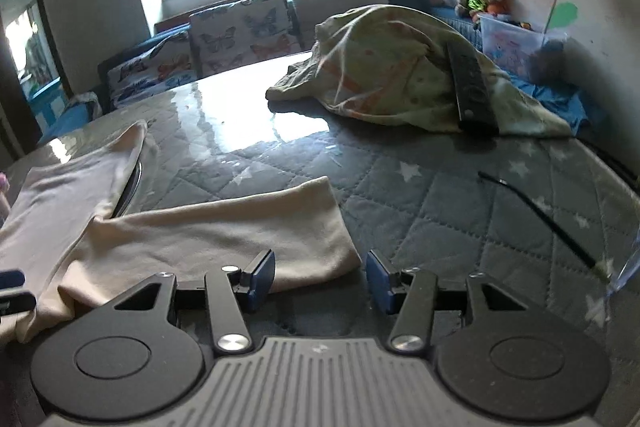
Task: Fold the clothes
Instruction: 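Grasp a sleeve with the right gripper and fold it across the shirt body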
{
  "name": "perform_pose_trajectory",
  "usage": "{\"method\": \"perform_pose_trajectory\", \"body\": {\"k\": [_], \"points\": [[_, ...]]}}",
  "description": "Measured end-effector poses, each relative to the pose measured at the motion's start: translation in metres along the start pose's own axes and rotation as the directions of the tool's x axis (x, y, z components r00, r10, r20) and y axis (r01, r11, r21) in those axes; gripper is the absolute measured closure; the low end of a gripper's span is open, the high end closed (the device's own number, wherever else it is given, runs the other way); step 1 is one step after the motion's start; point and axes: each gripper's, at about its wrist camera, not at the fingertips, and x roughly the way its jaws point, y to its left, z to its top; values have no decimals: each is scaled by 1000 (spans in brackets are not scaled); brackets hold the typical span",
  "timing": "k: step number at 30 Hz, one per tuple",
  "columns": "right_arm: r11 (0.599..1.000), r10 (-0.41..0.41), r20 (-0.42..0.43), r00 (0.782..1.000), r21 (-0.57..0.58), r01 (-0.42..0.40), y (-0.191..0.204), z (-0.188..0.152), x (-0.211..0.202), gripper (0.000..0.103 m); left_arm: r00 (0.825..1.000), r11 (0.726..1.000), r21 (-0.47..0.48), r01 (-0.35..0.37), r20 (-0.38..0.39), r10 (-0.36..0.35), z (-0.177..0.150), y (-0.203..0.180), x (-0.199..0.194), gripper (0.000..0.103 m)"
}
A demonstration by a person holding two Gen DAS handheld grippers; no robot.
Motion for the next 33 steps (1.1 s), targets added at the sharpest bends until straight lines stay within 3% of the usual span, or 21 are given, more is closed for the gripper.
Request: {"method": "perform_pose_trajectory", "body": {"k": [2, 4, 7, 13, 19, 23, 33], "points": [[1000, -2, 11, 1000, 7, 2, 0, 0, 2, 61, 1000, 1000, 1, -5, 0, 5, 0, -1, 0, 58], [1000, -6, 20, 1000, 11, 6, 1, 0, 4, 87, 1000, 1000, 1, -10, 3, 10, 1, -1, -1, 58], [1000, -13, 35, 999, 13, 13, -2, 6, 6, 98, 1000, 1000, 0, -18, 7, 18, 3, -1, -3, 58], [1000, -5, 118, 993, -16, 7, -3, 32, -2, 98, 1000, 1000, 8, -19, 6, 19, 8, -6, 0, 58], [1000, -8, 61, 998, 1, 8, -10, 30, 21, 98, 1000, 999, 35, 6, -7, -6, 6, -17, 6, 58], [999, 28, 71, 997, 29, -30, -13, 39, 15, 98, 1000, 999, 34, 12, -10, -12, 6, -16, 7, 58], [990, 127, 144, 981, -81, -116, 34, 78, -12, 99, 1000, 999, 26, 20, -3, -20, 4, -11, 5, 56]]}}
